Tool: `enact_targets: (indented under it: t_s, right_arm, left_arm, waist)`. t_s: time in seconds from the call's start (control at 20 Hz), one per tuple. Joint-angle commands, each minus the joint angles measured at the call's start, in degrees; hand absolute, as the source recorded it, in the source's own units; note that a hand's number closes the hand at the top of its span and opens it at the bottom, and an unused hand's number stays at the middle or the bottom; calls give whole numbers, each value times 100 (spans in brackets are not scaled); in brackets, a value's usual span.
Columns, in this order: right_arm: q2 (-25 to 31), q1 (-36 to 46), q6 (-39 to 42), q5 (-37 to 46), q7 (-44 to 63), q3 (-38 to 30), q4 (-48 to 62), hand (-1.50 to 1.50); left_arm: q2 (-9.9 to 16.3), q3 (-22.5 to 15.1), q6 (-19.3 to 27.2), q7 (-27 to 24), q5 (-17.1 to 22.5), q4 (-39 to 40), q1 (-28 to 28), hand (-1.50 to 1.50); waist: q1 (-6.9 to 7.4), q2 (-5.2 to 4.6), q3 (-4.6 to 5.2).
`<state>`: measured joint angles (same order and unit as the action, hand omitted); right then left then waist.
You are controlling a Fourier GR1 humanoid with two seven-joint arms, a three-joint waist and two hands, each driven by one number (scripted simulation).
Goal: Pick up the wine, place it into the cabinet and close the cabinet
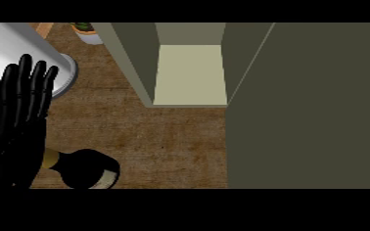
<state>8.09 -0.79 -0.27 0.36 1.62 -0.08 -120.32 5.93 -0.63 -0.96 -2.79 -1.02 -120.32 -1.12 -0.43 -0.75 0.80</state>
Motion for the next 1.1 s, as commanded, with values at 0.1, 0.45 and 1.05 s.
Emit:
enact_targets:
  t_s: [0.1,0.45,1.05]
  right_arm:
    - [-224,-308,63,-32,-157,220,-240,-150]
    - [87,-986,877,-969,529,624,-905,-150]
    - [79,-1115,601,-1085,1679,853,-2180,-150]
  left_arm:
    - [-102,-495,-442,285,445,-659,893,-150]
    - [-449,-1467,-464,1906,2019,-1766,2083,-150]
    - [-456,-2129,532,3244,1600,-3182,1913,-150]
  waist:
    - [72,90,-79]
    - [113,127,-79]
    - [56,104,-85]
